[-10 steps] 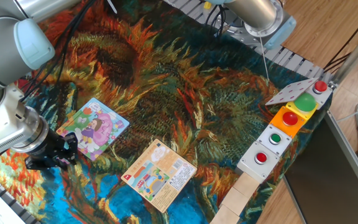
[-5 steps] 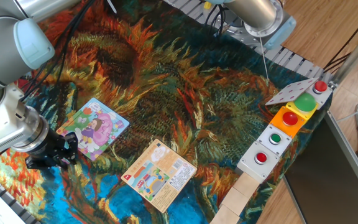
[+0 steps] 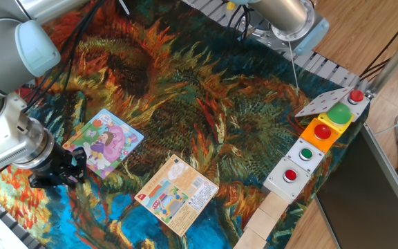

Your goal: Assemble one piece of a puzzle

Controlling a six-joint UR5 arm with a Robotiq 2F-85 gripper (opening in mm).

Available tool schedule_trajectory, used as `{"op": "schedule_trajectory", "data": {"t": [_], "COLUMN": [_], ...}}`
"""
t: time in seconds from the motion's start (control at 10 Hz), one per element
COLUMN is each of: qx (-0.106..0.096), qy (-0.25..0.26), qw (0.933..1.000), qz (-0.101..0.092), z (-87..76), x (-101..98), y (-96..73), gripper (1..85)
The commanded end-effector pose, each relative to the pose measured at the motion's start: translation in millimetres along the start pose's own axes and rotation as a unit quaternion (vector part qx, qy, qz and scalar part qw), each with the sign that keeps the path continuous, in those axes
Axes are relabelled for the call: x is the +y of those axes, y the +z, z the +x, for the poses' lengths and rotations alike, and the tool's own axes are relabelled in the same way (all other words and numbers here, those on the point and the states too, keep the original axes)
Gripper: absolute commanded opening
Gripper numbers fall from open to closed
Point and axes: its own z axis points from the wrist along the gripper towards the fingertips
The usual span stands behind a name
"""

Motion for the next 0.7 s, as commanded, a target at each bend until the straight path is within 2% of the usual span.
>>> {"op": "schedule_trajectory", "data": {"t": [0.0, 0.6], "qx": [-0.005, -0.005], "qy": [0.001, 0.0], "qw": [1.0, 1.0], "qz": [0.001, 0.0], "z": [-1.4, -1.2], "x": [-0.8, -0.7], "y": [-1.3, -1.8], "gripper": [23.7, 23.0]}}
